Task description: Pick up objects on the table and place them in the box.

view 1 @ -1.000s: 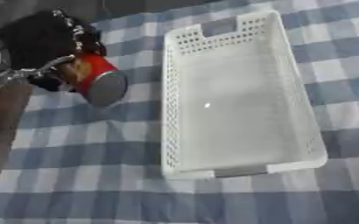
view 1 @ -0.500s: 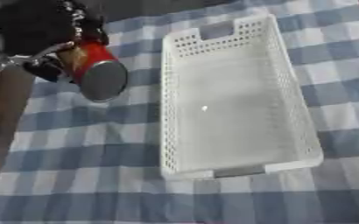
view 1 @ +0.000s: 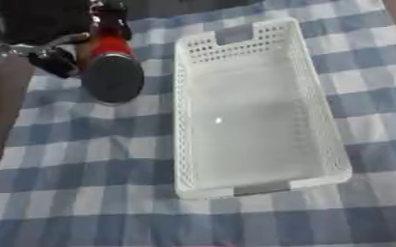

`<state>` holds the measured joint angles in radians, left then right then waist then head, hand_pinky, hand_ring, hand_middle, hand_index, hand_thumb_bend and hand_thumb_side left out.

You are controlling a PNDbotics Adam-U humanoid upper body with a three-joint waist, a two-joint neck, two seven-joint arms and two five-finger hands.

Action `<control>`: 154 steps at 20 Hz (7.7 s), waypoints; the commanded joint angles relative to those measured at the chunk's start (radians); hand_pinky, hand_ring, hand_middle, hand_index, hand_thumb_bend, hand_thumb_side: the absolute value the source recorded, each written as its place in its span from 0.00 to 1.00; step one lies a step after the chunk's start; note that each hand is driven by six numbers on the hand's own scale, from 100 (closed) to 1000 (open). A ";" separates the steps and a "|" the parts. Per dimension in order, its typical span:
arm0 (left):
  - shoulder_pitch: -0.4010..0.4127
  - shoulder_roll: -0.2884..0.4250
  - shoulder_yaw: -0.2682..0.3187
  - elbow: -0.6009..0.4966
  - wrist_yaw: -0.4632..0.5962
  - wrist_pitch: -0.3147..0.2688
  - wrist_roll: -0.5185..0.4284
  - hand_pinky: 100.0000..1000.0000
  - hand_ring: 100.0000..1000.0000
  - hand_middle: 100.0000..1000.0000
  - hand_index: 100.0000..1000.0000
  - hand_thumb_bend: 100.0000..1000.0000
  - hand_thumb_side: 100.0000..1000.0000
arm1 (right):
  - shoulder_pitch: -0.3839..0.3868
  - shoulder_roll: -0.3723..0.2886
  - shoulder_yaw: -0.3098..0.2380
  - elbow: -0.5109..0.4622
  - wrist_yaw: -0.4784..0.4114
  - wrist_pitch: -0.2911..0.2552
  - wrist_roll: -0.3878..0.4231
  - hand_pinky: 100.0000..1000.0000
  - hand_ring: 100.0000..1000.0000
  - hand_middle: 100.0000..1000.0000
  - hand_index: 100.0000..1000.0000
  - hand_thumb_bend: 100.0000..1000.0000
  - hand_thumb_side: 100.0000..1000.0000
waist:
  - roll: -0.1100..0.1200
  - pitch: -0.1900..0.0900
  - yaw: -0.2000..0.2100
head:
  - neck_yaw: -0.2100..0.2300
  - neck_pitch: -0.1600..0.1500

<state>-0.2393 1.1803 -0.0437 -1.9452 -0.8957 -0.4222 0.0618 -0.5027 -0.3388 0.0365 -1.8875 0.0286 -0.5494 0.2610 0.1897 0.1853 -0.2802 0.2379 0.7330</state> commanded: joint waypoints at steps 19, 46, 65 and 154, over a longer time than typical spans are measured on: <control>-0.318 -0.030 -0.146 -0.055 0.149 -0.137 -0.134 0.00 0.11 0.20 0.34 0.76 0.00 | -0.089 -0.144 0.001 0.059 0.090 -0.118 -0.074 0.28 0.47 0.61 0.80 0.00 1.00 | -0.013 -0.043 -0.027 | 0.021 0.001; -0.513 -0.268 -0.270 0.029 0.252 -0.156 -0.278 0.00 0.17 0.27 0.41 0.62 0.00 | -0.114 -0.150 0.007 0.068 0.100 -0.117 -0.069 0.28 0.47 0.61 0.80 0.00 1.00 | 0.015 -0.043 -0.113 | 0.022 0.011; -0.495 -0.263 -0.268 0.076 0.318 -0.192 -0.381 1.00 1.00 1.00 1.00 0.55 0.87 | -0.114 -0.155 0.006 0.076 0.109 -0.124 -0.067 0.27 0.47 0.61 0.80 0.00 1.00 | 0.013 -0.028 -0.106 | 0.014 0.010; 0.353 -0.711 0.182 -0.055 0.319 0.009 0.492 0.66 0.77 0.94 1.00 0.00 0.83 | -0.130 -0.226 -0.048 0.085 0.241 -0.132 -0.272 0.38 0.61 0.69 0.78 0.00 1.00 | -0.062 0.072 0.124 | -0.051 -0.025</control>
<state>0.1145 0.4568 0.1319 -1.9887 -0.5794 -0.4133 0.5591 -0.6142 -0.5376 -0.0062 -1.7954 0.2662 -0.6818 -0.0127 0.1328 0.2711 -0.1559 0.1765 0.7197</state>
